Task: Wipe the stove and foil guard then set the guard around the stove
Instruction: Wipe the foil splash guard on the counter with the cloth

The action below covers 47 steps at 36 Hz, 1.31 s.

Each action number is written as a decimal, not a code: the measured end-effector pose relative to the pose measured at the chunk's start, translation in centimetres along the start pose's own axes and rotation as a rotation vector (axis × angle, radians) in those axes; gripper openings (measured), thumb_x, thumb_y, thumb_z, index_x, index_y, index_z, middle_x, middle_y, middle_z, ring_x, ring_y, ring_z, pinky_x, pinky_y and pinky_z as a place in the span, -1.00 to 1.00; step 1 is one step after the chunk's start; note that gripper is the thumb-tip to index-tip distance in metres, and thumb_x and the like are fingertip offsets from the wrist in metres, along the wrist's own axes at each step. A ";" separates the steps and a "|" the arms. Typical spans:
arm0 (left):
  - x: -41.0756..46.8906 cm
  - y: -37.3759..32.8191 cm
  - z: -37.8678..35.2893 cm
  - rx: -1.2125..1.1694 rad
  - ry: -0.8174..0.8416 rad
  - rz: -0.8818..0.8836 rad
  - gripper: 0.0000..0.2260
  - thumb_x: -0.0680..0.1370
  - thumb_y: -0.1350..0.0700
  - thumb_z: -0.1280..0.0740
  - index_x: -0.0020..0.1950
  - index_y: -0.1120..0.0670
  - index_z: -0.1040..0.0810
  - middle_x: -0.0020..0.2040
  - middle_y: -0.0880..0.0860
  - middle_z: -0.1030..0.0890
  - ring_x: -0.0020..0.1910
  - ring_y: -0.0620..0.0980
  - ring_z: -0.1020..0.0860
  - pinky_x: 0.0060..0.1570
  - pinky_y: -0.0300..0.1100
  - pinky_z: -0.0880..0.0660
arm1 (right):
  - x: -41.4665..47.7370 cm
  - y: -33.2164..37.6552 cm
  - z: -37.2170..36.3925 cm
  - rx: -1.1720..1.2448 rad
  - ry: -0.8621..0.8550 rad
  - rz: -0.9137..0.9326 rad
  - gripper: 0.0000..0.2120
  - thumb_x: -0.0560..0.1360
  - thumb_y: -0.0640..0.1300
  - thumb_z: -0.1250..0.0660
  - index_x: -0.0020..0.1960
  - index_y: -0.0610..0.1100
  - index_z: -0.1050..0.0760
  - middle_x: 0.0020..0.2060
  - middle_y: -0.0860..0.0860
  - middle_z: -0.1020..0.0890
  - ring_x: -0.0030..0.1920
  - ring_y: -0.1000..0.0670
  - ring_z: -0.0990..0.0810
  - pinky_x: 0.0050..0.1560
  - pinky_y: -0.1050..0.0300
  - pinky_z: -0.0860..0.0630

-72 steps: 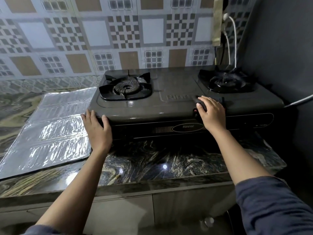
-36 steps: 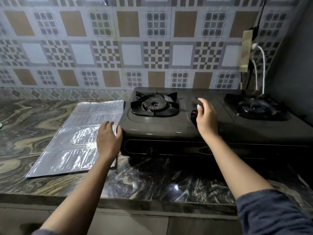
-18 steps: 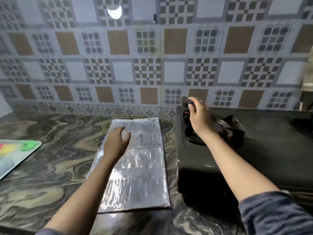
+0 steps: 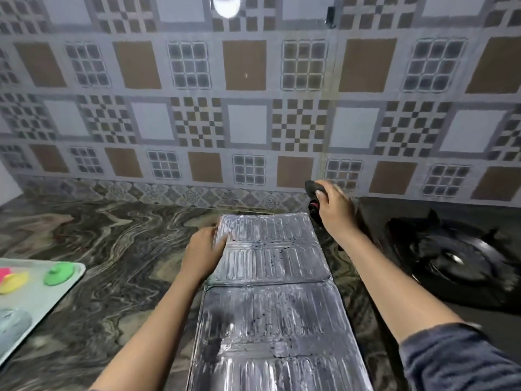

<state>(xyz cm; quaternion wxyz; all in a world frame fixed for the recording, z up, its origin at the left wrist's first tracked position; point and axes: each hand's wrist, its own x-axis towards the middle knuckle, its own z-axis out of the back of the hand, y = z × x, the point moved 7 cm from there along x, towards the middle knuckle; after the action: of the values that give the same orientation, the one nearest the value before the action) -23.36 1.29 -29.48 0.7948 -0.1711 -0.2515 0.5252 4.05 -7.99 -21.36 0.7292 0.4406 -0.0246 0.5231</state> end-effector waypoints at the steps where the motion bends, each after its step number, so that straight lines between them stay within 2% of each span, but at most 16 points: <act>1: 0.2 0.6 -0.4 0.001 0.017 0.020 -0.67 0.55 0.03 -0.27 0.16 0.25 -0.51 0.13 0.24 -0.57 0.15 0.19 -0.51 0.09 -0.02 -0.40 | 0.2 -0.4 -1.0 -0.003 0.019 -0.017 -0.73 0.60 -0.21 -0.12 0.25 -0.19 -0.44 0.21 -0.14 -0.53 0.18 -0.18 -0.47 0.13 -0.02 -0.40; 5: 0.7 3.7 -2.7 -0.003 0.096 0.079 -0.48 0.48 -0.17 -0.16 0.23 0.20 -0.45 0.17 0.21 -0.56 0.17 0.20 -0.51 0.12 0.04 -0.45 | 0.6 -2.5 -4.8 -0.024 0.083 -0.086 -0.73 0.60 -0.22 -0.11 0.26 -0.21 -0.43 0.19 -0.18 -0.52 0.18 -0.19 -0.46 0.08 0.04 -0.36; 8: 1.2 6.0 -5.1 0.007 0.150 0.091 -0.49 0.48 -0.19 -0.17 0.29 0.10 -0.42 0.23 0.15 -0.53 0.22 0.17 -0.49 0.15 0.07 -0.45 | 0.8 -4.5 -7.3 -0.026 0.127 -0.158 -0.72 0.60 -0.23 -0.10 0.27 -0.23 -0.42 0.20 -0.22 -0.50 0.18 -0.20 -0.45 0.02 0.10 -0.33; 11: 1.5 7.8 -7.3 0.054 0.191 0.095 -0.36 0.42 -0.32 -0.04 0.35 0.03 -0.38 0.31 0.10 -0.49 0.27 0.13 -0.46 0.21 0.07 -0.43 | 1.2 -6.6 -9.6 -0.026 0.159 -0.201 -0.72 0.60 -0.24 -0.09 0.27 -0.23 -0.42 0.20 -0.23 -0.48 0.16 -0.21 -0.45 -0.01 0.13 -0.30; 14: 1.6 8.9 -8.8 0.111 0.219 0.083 -0.30 0.46 -0.33 -0.04 0.47 0.06 -0.23 0.47 0.09 -0.30 0.44 0.10 -0.29 0.36 0.07 -0.30 | 1.6 -8.8 -11.9 -0.099 0.207 -0.230 -0.71 0.61 -0.19 -0.07 0.28 -0.16 -0.41 0.21 -0.19 -0.48 0.16 -0.22 -0.44 0.09 0.02 -0.35; 17: 1.3 9.3 -9.7 0.144 0.232 0.098 -0.29 0.51 -0.31 -0.07 0.52 0.08 -0.09 0.54 0.09 -0.12 0.52 0.05 -0.10 0.48 0.03 -0.10 | 1.6 -10.5 -13.6 -0.183 0.239 -0.269 -0.69 0.62 -0.14 -0.04 0.32 -0.08 -0.39 0.28 -0.13 -0.45 0.22 -0.23 -0.42 0.24 -0.13 -0.33; 21: 0.6 10.3 -11.2 0.173 0.277 0.113 -0.29 0.54 -0.29 -0.07 0.54 0.09 0.03 0.56 0.08 0.05 0.54 0.03 0.06 0.49 -0.02 0.08 | 0.8 -12.0 -15.2 -0.307 0.233 -0.288 -0.66 0.62 -0.14 -0.02 0.37 -0.05 -0.34 0.31 -0.13 -0.43 0.26 -0.22 -0.41 0.30 -0.16 -0.28; 24: 0.1 10.9 -11.7 0.203 0.244 0.105 -0.22 0.47 -0.40 0.09 0.54 0.04 0.06 0.55 0.05 0.06 0.54 0.01 0.07 0.49 -0.03 0.09 | -0.1 -12.9 -16.4 -0.369 0.242 -0.299 -0.65 0.62 -0.13 -0.01 0.38 -0.08 -0.32 0.34 -0.11 -0.41 0.30 -0.18 -0.37 0.30 -0.13 -0.23; 27: 0.0 11.2 -12.1 0.219 0.211 0.096 -0.18 0.41 -0.42 0.21 0.54 0.04 0.05 0.55 0.01 0.04 0.53 -0.04 0.07 0.50 -0.07 0.11 | -1.0 -14.0 -17.8 -0.413 0.276 -0.311 -0.64 0.62 -0.07 -0.01 0.39 -0.06 -0.29 0.37 -0.06 -0.39 0.36 -0.13 -0.31 0.34 -0.06 -0.17; 34: 0.3 11.6 -12.4 0.266 0.177 0.082 -0.21 0.43 -0.39 0.22 0.54 0.04 0.04 0.55 -0.02 0.05 0.51 -0.12 0.12 0.49 -0.11 0.14 | -0.7 -15.6 -20.5 -0.456 0.317 -0.314 -0.55 0.61 0.04 -0.01 0.48 -0.02 -0.15 0.49 0.02 -0.19 0.50 -0.06 -0.07 0.47 -0.08 0.11; 41: 0.2 11.4 -12.6 0.306 0.196 0.059 -0.24 0.44 -0.37 0.28 0.53 0.04 0.13 0.53 -0.03 0.15 0.50 -0.10 0.21 0.48 -0.10 0.22 | 1.0 -16.2 -22.1 -0.475 0.354 -0.326 -0.52 0.61 0.07 0.03 0.49 0.00 -0.09 0.52 0.02 -0.12 0.52 -0.05 0.01 0.48 -0.08 0.16; 47: 0.3 11.6 -12.7 0.313 0.185 0.058 -0.29 0.49 -0.34 0.22 0.53 0.02 0.14 0.53 -0.06 0.17 0.51 -0.11 0.20 0.48 -0.11 0.22 | 2.5 -15.8 -23.3 -0.477 0.328 -0.330 -0.53 0.61 0.04 0.02 0.49 -0.04 -0.10 0.51 -0.01 -0.13 0.51 -0.07 -0.02 0.49 -0.09 0.13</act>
<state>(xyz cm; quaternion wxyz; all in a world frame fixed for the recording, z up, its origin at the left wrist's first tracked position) -24.65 5.97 -45.99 0.8161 -0.1000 -0.0872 0.5625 7.67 8.43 -44.11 0.8809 0.1655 0.0431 0.4413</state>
